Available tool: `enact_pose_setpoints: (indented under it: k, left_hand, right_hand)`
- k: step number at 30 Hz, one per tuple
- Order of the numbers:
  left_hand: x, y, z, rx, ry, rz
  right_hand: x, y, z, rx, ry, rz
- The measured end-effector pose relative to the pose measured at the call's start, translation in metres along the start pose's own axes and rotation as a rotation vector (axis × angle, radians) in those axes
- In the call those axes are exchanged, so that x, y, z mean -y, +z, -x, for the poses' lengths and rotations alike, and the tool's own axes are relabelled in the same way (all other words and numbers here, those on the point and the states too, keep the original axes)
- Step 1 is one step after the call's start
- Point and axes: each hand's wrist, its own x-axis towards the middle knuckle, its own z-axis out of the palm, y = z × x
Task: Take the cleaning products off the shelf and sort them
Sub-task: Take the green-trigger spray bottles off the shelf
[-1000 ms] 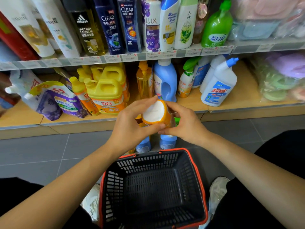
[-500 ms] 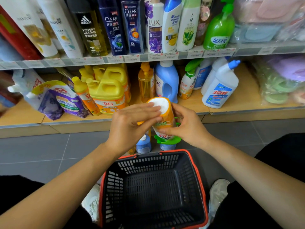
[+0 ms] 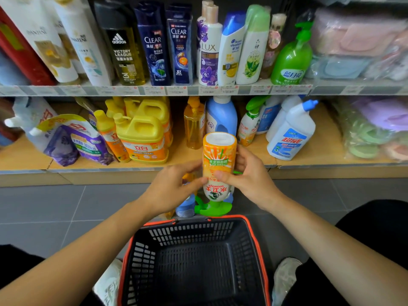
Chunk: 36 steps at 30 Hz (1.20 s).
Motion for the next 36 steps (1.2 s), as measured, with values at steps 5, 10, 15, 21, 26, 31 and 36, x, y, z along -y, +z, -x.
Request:
enact_pose_setpoints:
  k: [5,10,15,21,26,31,36]
  left_hand:
    - [0.015,0.013,-0.006,0.292,-0.123,0.098]
    - [0.025,0.019,-0.016,0.363,-0.056,-0.207]
    - [0.021,0.017,-0.026,0.218,0.066,-0.095]
    - [0.016,0.022,-0.037,0.230,0.256,-0.113]
    - [0.002,0.021,-0.041,0.196,0.150,0.203]
    - [-0.014,0.014,-0.052,0.153,-0.085,0.773]
    - [-0.018,0.033,-0.063,0.135,-0.198,0.821]
  right_hand:
    - [-0.003,-0.010,-0.009,-0.083,0.053,-0.188]
    - [-0.006,-0.024,-0.025,-0.211,0.173,-0.295]
    - [-0.014,-0.042,-0.034,-0.334,0.384,-0.357]
    - [-0.027,-0.057,-0.034,-0.365,0.529,-0.368]
    - [-0.034,-0.073,-0.033,-0.392,0.727,-0.335]
    - [-0.034,-0.082,-0.016,-0.331,0.826,0.033]
    - [-0.007,-0.087,0.000,-0.189,0.261,0.369]
